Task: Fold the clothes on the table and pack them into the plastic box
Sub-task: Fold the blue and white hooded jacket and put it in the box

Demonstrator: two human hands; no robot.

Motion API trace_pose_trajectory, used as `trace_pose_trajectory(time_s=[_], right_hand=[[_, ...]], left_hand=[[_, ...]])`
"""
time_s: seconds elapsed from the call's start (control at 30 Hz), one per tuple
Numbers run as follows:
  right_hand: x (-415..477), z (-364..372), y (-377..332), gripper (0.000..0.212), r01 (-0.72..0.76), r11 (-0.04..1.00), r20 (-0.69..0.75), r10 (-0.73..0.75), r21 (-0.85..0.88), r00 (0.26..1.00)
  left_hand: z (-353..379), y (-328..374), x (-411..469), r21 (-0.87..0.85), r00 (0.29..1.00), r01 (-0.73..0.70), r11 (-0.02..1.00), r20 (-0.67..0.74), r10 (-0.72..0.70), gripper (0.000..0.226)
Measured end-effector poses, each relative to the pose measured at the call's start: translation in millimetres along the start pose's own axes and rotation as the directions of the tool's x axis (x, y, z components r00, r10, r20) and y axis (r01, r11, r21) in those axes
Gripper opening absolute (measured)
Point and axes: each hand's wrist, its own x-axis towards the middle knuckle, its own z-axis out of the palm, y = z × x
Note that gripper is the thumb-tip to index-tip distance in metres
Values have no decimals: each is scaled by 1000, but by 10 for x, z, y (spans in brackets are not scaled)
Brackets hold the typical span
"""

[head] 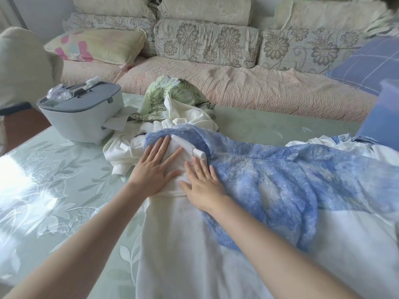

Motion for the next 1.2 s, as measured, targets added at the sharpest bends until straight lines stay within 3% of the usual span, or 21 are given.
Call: trace_pose_trajectory(time_s=[0.13,0.27,0.4,0.47,0.53,0.63,0.7,0.77,0.9,0.97,1.1,1.2], right_hand=[[36,-42,-10,60,-6,1000,42,6,-3,999],[-95,-161,119,55,55,988,-5,-55,145,998],[-290,-281,307,56,108,993,-94,-104,37,990],[-257,-317,312,57,124,992,-115,-125,-21,985],[-147,-336,284,57,105,994,-111,-107,-23,988],[-6,-283,252,56,52,999,3,-52,-5,999],[15,-239,269,55,53,996,39,-56,65,998],[-39,-255,299,53,61,968,4,-64,244,998],[-439,-449,509,47,20,836,-117,52,549,992],[-736,-500,725,47,3,873,-140,75,487,987],[-1296,-526,1314,44,-34,904,-250,154,426,956],[-1720,-579,1784,39,-141,902,-439,329,409,836]], left_hand=[[-25,23,10,-36,999,21,999,26,-20,74],[-319,211,47,25,998,28,999,53,-30,68],[-504,654,45,-90,986,-30,995,-164,14,57],[-443,782,74,-37,992,-51,998,-121,46,65],[-388,787,146,-29,1000,18,999,15,-17,65],[-283,687,200,-35,997,-6,999,83,9,63],[-261,636,212,-27,991,-23,999,134,27,64],[-343,640,217,-6,988,-15,1000,154,16,62],[-617,974,209,-220,996,62,973,-49,-74,43],[-731,1293,193,-379,996,24,925,-72,-56,43],[-843,1946,126,-528,993,-72,846,42,111,49],[-870,2318,19,-573,984,-100,814,62,164,51]])
